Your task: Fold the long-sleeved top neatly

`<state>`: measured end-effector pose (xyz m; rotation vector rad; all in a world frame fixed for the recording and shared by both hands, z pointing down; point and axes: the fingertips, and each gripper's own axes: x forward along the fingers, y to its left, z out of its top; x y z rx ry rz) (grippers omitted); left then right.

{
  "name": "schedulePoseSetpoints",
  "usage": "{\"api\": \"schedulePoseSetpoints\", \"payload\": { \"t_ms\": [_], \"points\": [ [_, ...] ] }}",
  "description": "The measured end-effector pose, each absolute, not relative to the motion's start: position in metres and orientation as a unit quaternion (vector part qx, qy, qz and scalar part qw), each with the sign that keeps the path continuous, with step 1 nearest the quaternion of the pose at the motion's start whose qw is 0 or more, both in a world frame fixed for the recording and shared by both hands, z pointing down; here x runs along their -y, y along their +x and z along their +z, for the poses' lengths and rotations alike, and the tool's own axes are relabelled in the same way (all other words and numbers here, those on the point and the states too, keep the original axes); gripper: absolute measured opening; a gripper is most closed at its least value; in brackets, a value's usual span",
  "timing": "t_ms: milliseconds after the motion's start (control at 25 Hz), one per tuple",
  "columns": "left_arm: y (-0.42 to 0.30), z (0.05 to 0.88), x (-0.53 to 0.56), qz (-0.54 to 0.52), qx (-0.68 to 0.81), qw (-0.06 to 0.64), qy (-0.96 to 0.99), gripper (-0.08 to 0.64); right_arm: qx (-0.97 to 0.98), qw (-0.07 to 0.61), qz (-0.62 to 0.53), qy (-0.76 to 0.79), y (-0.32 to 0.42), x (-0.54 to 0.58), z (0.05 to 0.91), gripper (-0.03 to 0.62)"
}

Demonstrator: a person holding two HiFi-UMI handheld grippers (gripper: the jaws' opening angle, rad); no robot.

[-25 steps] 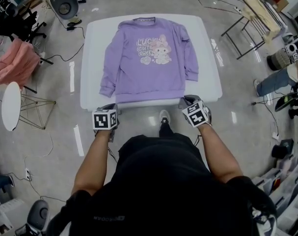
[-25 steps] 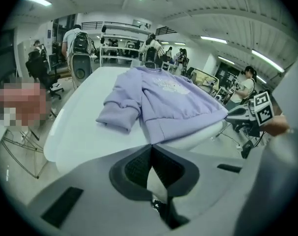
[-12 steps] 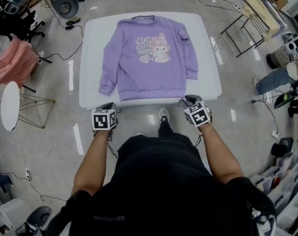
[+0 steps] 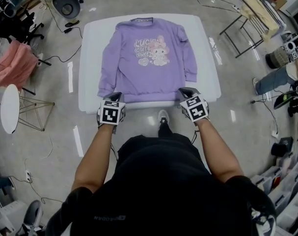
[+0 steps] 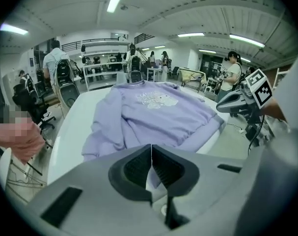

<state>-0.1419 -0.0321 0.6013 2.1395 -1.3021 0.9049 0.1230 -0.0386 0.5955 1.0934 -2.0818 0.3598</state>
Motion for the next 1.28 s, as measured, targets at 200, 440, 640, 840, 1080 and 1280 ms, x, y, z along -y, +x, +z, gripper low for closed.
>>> {"api": "schedulePoseSetpoints", "payload": {
  "t_ms": [200,440,640,840,1080,1280],
  "points": [
    [-0.127,0.597,0.046,0.342,0.469,0.226,0.782,0.006,0.812,0.371,0.148,0.425,0.126,0.048,0.597,0.005],
    [-0.138,0.592,0.063,0.339,0.492,0.224,0.770,0.006,0.821,0.355,0.141,0.425,0.141,0.075,0.586,0.005],
    [-0.161,0.573,0.101,0.326,0.530,0.222,0.751,0.006,0.833,0.343,0.122,0.416,0.143,0.120,0.567,0.005],
    [-0.174,0.548,0.144,0.322,0.560,0.206,0.735,0.006,0.842,0.330,0.100,0.415,0.158,0.184,0.551,0.005],
    [-0.182,0.526,0.184,0.319,0.598,0.192,0.710,0.008,0.849,0.321,0.088,0.410,0.173,0.254,0.541,0.014],
    [-0.185,0.511,0.219,0.322,0.615,0.192,0.694,0.058,0.858,0.319,0.078,0.395,0.171,0.313,0.537,0.032]
  ]
}}
